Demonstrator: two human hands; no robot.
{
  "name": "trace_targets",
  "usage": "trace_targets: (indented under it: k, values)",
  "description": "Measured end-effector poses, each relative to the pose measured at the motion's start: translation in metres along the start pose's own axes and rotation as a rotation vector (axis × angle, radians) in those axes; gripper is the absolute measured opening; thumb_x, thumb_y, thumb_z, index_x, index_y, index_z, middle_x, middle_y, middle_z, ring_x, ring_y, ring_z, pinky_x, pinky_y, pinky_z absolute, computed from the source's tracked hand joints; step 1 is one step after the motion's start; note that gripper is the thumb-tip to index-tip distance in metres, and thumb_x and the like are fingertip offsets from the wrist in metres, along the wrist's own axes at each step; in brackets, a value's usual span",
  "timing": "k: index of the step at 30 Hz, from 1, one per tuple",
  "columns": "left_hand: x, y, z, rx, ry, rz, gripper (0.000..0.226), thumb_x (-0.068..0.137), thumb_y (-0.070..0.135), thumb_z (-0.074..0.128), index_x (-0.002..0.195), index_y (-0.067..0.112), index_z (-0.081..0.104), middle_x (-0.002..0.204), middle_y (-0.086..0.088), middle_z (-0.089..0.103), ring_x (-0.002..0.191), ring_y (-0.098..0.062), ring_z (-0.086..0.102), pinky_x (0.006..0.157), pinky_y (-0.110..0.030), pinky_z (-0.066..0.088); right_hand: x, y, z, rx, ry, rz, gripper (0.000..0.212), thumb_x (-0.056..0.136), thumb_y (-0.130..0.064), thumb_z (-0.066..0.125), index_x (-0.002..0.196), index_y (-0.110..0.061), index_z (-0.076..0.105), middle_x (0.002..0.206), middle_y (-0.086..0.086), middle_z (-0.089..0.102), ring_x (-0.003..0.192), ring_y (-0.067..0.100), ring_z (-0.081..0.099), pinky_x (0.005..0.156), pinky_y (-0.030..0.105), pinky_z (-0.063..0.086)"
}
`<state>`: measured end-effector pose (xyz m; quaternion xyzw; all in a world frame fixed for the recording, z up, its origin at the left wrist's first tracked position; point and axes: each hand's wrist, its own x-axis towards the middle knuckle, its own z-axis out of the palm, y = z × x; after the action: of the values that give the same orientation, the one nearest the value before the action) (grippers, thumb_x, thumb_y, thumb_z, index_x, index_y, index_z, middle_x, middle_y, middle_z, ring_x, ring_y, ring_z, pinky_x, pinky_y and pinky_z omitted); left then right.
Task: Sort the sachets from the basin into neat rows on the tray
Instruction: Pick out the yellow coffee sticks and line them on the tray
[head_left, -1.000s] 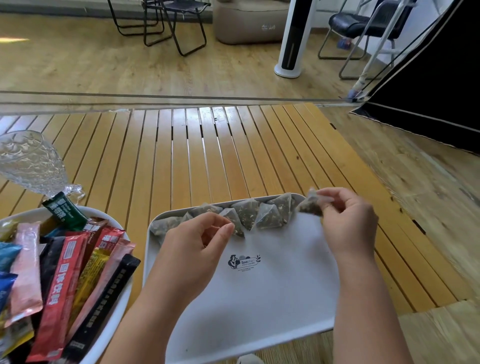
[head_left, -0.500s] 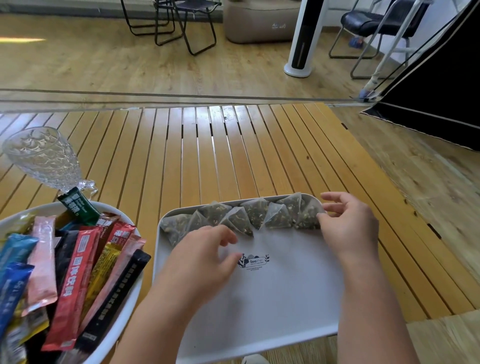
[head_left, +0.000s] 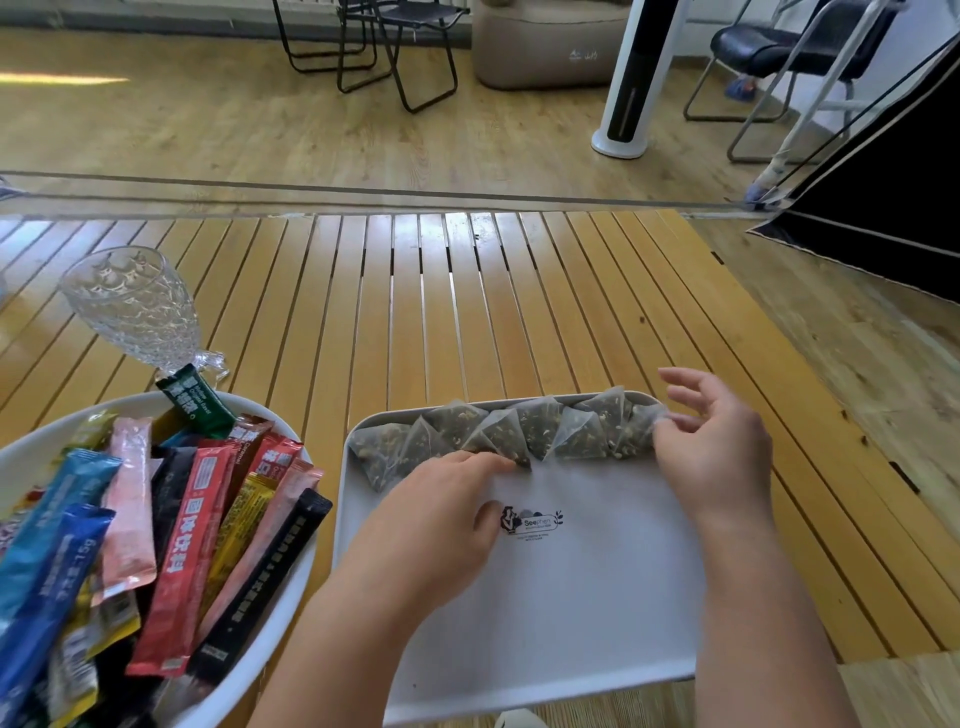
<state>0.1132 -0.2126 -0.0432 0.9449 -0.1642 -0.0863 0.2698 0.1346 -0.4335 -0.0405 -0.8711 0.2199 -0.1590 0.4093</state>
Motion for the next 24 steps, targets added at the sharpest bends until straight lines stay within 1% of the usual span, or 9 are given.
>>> trace_targets:
  k: [3, 5, 9, 12, 15, 18, 20, 22, 24]
  values:
    - [-0.004, -0.003, -0.011, -0.022, 0.042, -0.045, 0.034, 0.097, 0.027, 0.046, 0.128, 0.037, 0.055, 0.126, 0.018, 0.057, 0.117, -0.002, 0.05, 0.097, -0.025, 0.043, -0.006, -0.012, 0.002, 0.036, 0.13, -0.091, 0.034, 0.087, 0.002, 0.056, 0.111, -0.02, 0.066, 0.1, -0.005, 0.064, 0.074, 0.002, 0.056, 0.064, 0.015, 0.045]
    - [-0.008, -0.006, -0.022, -0.041, 0.09, -0.064, 0.03, 0.097, 0.025, 0.048, 0.121, 0.035, 0.061, 0.118, 0.016, 0.063, 0.11, -0.002, 0.055, 0.093, -0.028, 0.047, -0.014, -0.027, 0.009, 0.113, 0.135, -0.166, 0.028, 0.088, -0.001, 0.059, 0.105, -0.022, 0.067, 0.094, -0.005, 0.066, 0.076, 0.0, 0.059, 0.069, 0.019, 0.051]
    - [-0.026, -0.018, -0.056, -0.062, 0.23, -0.131, 0.023, 0.095, 0.022, 0.054, 0.111, 0.03, 0.068, 0.105, 0.014, 0.068, 0.096, -0.002, 0.06, 0.086, -0.026, 0.052, -0.042, -0.063, 0.039, 0.26, -0.042, -0.327, 0.027, 0.088, -0.003, 0.063, 0.099, -0.028, 0.067, 0.085, -0.019, 0.064, 0.072, -0.006, 0.062, 0.066, 0.011, 0.051]
    - [-0.045, -0.032, -0.083, -0.066, 0.352, -0.228, 0.019, 0.093, 0.023, 0.056, 0.106, 0.03, 0.069, 0.096, 0.013, 0.07, 0.088, -0.001, 0.062, 0.08, -0.025, 0.053, -0.074, -0.084, 0.066, 0.257, -0.249, -0.434, 0.027, 0.086, -0.005, 0.066, 0.099, -0.028, 0.069, 0.084, -0.021, 0.066, 0.072, -0.001, 0.064, 0.068, 0.02, 0.054]
    - [-0.069, -0.051, -0.11, -0.037, 0.465, -0.393, 0.013, 0.092, 0.027, 0.059, 0.098, 0.03, 0.07, 0.088, 0.014, 0.069, 0.08, 0.003, 0.061, 0.071, -0.02, 0.05, -0.106, -0.101, 0.088, 0.188, -0.428, -0.592, 0.024, 0.085, -0.007, 0.067, 0.099, -0.027, 0.07, 0.083, -0.023, 0.064, 0.076, -0.002, 0.062, 0.067, 0.014, 0.052]
    - [-0.097, -0.071, -0.129, -0.012, 0.433, -0.638, 0.008, 0.09, 0.034, 0.062, 0.092, 0.028, 0.066, 0.089, 0.011, 0.067, 0.077, -0.001, 0.059, 0.063, -0.022, 0.048, -0.128, -0.113, 0.102, 0.128, -0.547, -0.655, 0.024, 0.084, -0.007, 0.065, 0.1, -0.024, 0.072, 0.09, -0.012, 0.068, 0.077, 0.001, 0.058, 0.068, 0.009, 0.045]
    - [-0.112, -0.082, -0.136, -0.023, 0.388, -0.769, 0.012, 0.087, 0.038, 0.065, 0.092, 0.028, 0.063, 0.095, 0.005, 0.067, 0.088, -0.014, 0.062, 0.077, -0.035, 0.054, -0.137, -0.117, 0.108, 0.104, -0.593, -0.64, 0.024, 0.086, -0.009, 0.063, 0.101, -0.026, 0.072, 0.095, -0.01, 0.068, 0.078, 0.0, 0.057, 0.067, 0.005, 0.042]
    - [-0.124, -0.091, -0.142, -0.012, 0.383, -0.866, 0.017, 0.085, 0.035, 0.069, 0.096, 0.027, 0.06, 0.096, 0.004, 0.064, 0.092, -0.018, 0.06, 0.08, -0.035, 0.052, -0.142, -0.119, 0.112, 0.072, -0.608, -0.64, 0.024, 0.088, -0.012, 0.062, 0.103, -0.029, 0.07, 0.101, -0.011, 0.067, 0.087, 0.002, 0.057, 0.072, 0.009, 0.045]
    - [-0.132, -0.099, -0.147, 0.013, 0.374, -0.931, 0.018, 0.083, 0.024, 0.068, 0.099, 0.026, 0.06, 0.093, 0.004, 0.06, 0.087, -0.017, 0.059, 0.069, -0.03, 0.048, -0.144, -0.121, 0.115, 0.046, -0.601, -0.645, 0.024, 0.089, -0.013, 0.062, 0.104, -0.029, 0.069, 0.102, -0.012, 0.065, 0.09, 0.003, 0.058, 0.077, 0.019, 0.051]
